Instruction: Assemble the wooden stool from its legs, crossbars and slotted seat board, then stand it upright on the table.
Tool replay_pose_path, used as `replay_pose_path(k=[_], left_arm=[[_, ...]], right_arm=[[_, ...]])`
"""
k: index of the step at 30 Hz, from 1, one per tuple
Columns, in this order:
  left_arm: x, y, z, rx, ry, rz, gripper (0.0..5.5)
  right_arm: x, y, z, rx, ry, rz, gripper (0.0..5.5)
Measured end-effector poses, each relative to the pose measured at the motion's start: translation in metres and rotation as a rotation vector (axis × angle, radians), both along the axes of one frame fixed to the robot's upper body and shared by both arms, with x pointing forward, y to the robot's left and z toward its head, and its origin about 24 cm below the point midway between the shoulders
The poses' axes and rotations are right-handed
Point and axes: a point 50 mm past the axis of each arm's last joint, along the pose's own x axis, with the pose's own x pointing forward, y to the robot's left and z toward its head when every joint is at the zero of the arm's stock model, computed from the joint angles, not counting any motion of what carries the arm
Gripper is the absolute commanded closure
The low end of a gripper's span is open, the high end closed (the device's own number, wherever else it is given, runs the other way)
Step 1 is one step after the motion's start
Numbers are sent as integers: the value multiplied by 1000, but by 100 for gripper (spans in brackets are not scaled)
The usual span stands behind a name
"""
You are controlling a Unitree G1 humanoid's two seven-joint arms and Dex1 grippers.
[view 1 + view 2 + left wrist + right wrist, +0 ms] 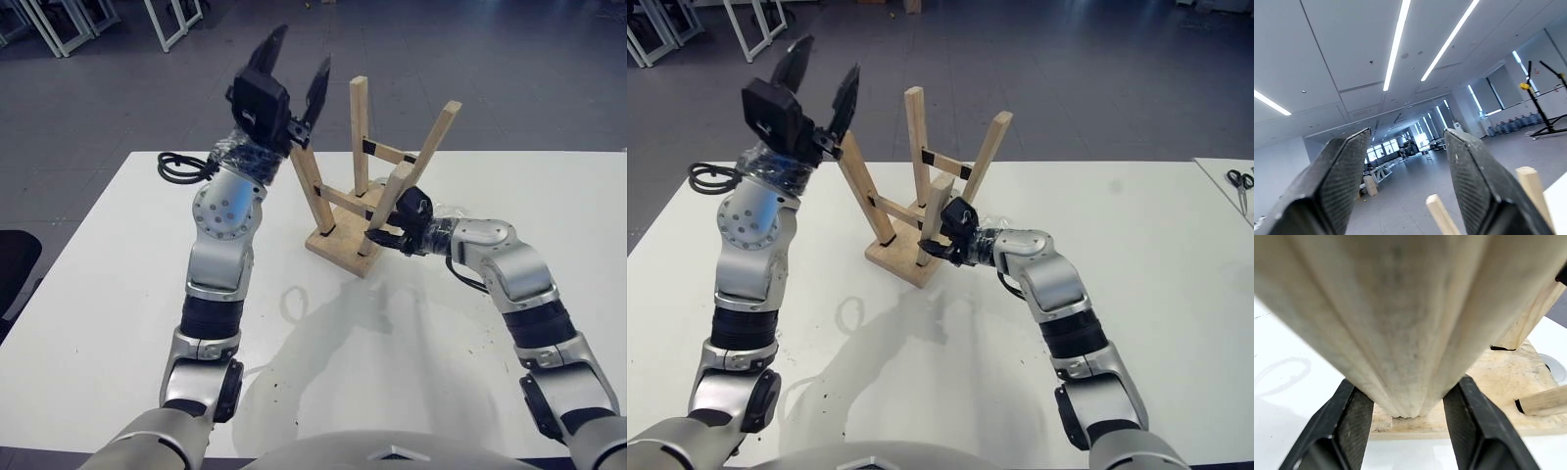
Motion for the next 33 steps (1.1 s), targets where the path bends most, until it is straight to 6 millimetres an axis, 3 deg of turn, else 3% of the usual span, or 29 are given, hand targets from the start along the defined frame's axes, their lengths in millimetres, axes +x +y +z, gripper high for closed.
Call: replay_pose_path(k=[4,8,10,12,15,19,23,27,28,33], left_arm=[[4,4,-8,12,32,21,274],[6,12,-23,35,70,54,274],[8,19,-24,35,71,83,274],[9,22,-25,39,65,101,274],[10,32,-25,19,50,155,274],[11,45,-21,8,23,244,274],[10,52,-17,1,-1,279,274],[9,57,-14,-2,-15,297,274],[8,58,-14,-2,-15,298,274],[8,58,-14,-3,-18,299,274]], right_arm=[[-8,4,40,44,-173,-19,279],[-31,5,106,98,-414,52,279],[-45,7,143,192,-483,119,279],[-53,8,168,279,-499,168,279],[-43,-2,188,362,-527,91,279],[-6,-31,180,197,-635,-146,279],[16,-39,114,-3,-539,-119,279],[10,-26,68,-92,-461,35,279],[6,-22,63,-81,-448,69,279],[-12,-3,76,15,-524,215,279]])
